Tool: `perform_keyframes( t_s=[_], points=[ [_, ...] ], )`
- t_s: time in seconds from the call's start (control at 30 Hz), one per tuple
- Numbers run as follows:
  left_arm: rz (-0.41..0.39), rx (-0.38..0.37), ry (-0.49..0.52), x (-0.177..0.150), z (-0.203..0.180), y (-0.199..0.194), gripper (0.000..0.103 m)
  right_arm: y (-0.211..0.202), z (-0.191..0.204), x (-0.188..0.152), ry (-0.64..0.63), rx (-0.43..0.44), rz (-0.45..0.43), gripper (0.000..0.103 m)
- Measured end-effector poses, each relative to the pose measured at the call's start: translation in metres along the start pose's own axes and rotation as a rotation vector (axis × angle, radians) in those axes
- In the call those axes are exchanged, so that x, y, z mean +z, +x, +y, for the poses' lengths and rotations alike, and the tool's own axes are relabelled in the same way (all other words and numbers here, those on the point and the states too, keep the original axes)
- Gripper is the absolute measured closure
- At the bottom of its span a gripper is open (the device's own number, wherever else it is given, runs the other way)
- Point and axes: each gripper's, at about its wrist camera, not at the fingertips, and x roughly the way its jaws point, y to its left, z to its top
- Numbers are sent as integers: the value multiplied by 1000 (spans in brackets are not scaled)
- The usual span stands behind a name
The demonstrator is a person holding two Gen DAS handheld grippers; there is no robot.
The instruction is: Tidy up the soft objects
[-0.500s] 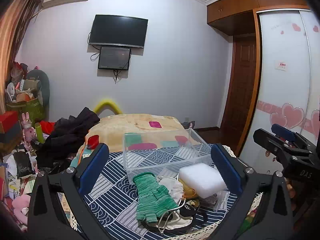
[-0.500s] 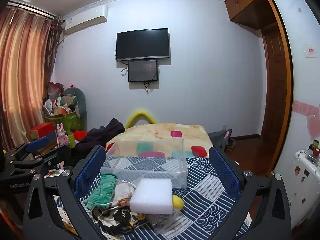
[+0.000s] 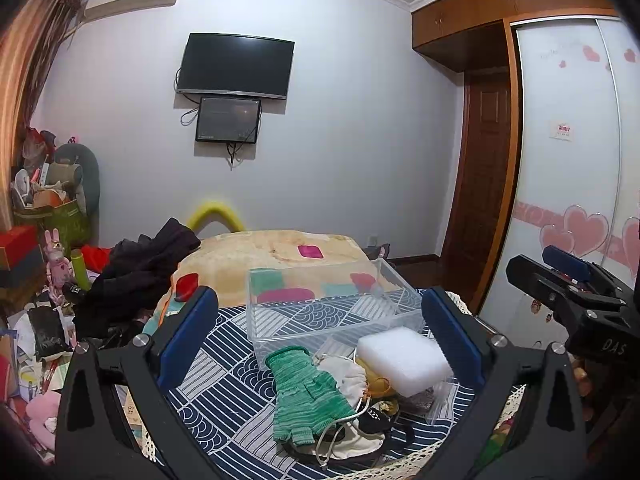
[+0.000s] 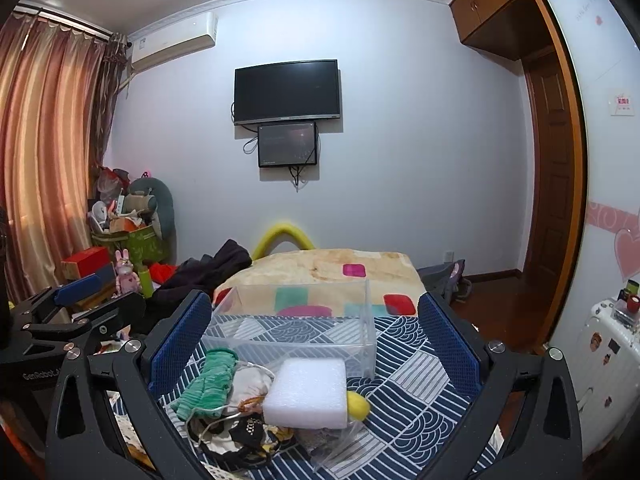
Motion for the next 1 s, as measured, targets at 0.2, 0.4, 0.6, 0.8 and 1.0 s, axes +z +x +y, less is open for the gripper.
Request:
perform_keyframes(
  t_s=[0.2, 0.4, 0.6, 0.8, 1.0],
  points=[
    [-3, 2, 7, 0, -4, -3, 0, -1, 1, 0, 0, 3, -2, 0],
    [7, -2, -3, -1, -3, -2, 0, -1, 2, 0, 0, 3, -2, 0],
    [10, -1, -7, 0, -2, 1, 0, -1, 2, 0, 0, 5, -2, 0],
    [11, -2, -6, 0, -1, 1, 0, -2, 3, 0, 1, 5, -3, 0],
    [10, -1, -7, 0, -1, 1, 0, -1, 2, 0, 2, 6, -2, 0]
  ],
)
